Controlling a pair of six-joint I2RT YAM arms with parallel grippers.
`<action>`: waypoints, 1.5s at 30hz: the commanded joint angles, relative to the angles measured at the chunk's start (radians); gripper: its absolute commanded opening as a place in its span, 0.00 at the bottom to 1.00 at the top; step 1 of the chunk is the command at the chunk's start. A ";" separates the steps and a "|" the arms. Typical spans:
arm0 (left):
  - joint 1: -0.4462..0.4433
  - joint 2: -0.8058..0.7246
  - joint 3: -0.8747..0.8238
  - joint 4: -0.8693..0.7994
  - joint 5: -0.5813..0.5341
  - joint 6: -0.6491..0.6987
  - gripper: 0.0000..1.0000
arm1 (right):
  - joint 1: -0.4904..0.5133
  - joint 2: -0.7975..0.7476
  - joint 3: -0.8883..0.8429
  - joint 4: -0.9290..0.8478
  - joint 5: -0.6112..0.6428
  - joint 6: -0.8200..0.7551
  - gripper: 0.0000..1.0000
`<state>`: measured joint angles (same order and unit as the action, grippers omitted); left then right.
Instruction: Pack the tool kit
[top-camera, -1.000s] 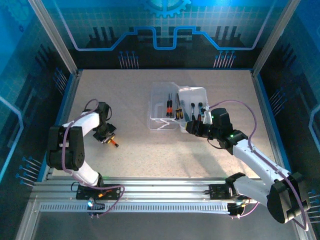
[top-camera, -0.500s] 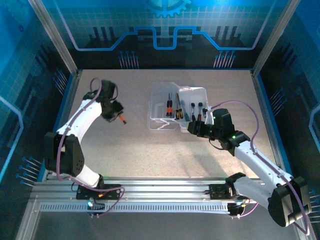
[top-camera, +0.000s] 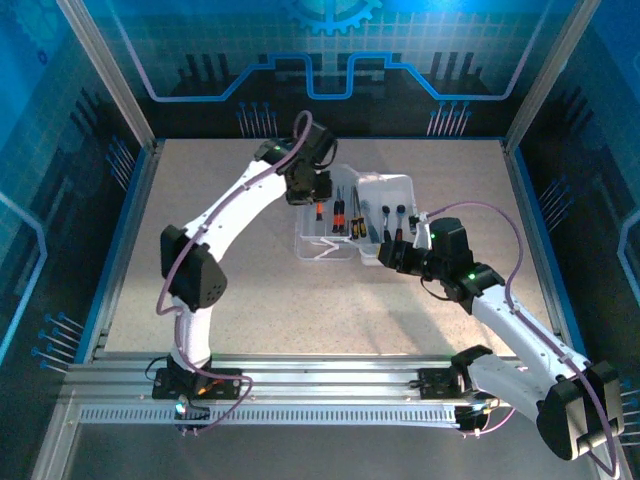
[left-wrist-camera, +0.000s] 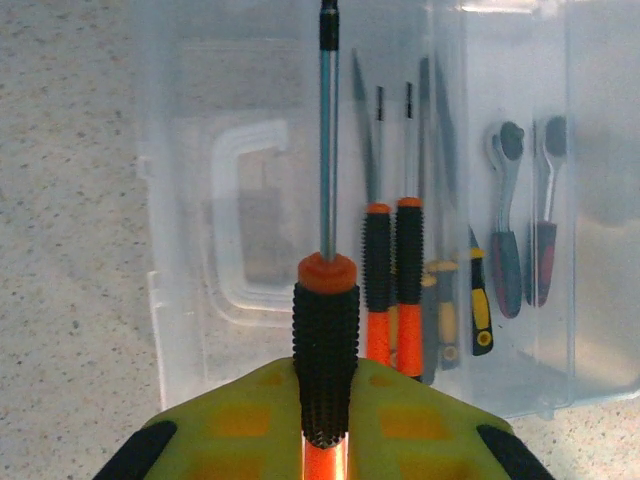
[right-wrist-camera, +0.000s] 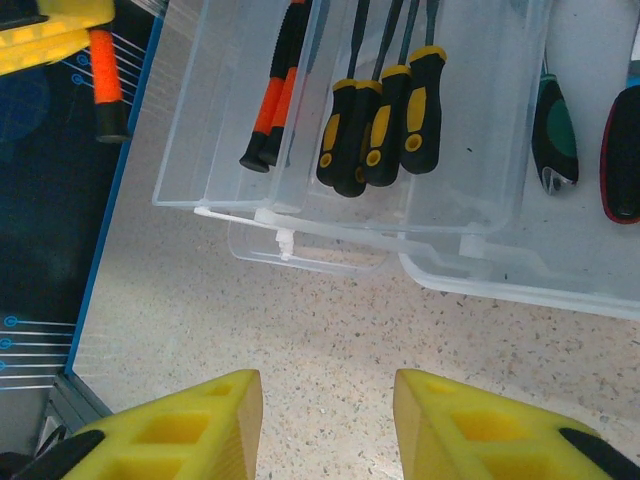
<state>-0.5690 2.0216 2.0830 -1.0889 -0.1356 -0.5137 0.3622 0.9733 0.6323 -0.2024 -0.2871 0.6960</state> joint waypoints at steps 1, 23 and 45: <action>-0.022 0.064 0.110 -0.125 -0.055 0.067 0.14 | -0.016 -0.020 0.007 -0.019 0.008 -0.004 0.40; -0.065 0.242 0.265 -0.163 -0.078 0.098 0.15 | -0.051 -0.054 -0.033 -0.019 -0.017 -0.008 0.41; -0.067 0.280 0.264 -0.170 -0.079 0.053 0.21 | -0.064 -0.065 -0.046 -0.013 -0.028 -0.001 0.41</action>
<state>-0.6296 2.2791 2.3215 -1.2266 -0.1982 -0.4458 0.3107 0.9253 0.6014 -0.2165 -0.2993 0.6960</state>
